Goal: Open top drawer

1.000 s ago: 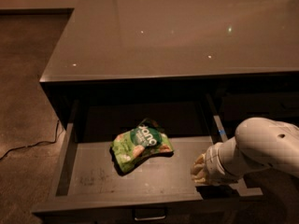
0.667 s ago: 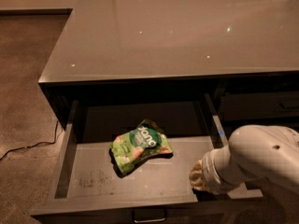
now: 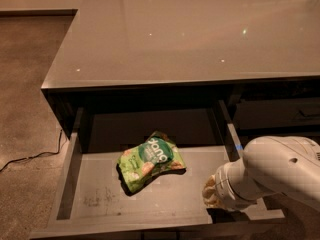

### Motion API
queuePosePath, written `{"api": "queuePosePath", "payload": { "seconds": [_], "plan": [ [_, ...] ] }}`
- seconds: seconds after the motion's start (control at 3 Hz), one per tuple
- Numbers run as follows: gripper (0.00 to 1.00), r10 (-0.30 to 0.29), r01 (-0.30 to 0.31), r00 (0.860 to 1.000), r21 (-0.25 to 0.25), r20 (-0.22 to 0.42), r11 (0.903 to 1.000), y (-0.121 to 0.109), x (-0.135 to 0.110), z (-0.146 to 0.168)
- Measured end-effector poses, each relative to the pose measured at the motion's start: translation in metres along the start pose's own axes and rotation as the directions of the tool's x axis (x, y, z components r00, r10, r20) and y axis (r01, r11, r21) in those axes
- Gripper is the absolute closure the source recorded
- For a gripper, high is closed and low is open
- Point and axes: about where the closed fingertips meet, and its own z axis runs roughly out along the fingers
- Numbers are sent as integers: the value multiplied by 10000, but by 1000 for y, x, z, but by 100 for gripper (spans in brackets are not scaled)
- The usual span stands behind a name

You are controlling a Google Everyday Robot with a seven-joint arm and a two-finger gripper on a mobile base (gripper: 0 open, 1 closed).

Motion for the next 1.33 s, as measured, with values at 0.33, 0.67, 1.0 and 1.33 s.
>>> {"api": "queuePosePath", "payload": {
  "seconds": [0.33, 0.67, 1.0, 1.33],
  "plan": [
    [58, 0, 0, 10000, 0, 0, 10000, 0, 0, 0],
    [35, -1, 1, 10000, 0, -1, 10000, 0, 0, 0],
    [12, -1, 1, 10000, 0, -1, 10000, 0, 0, 0],
    [0, -1, 1, 10000, 0, -1, 10000, 0, 0, 0]
  ]
}}
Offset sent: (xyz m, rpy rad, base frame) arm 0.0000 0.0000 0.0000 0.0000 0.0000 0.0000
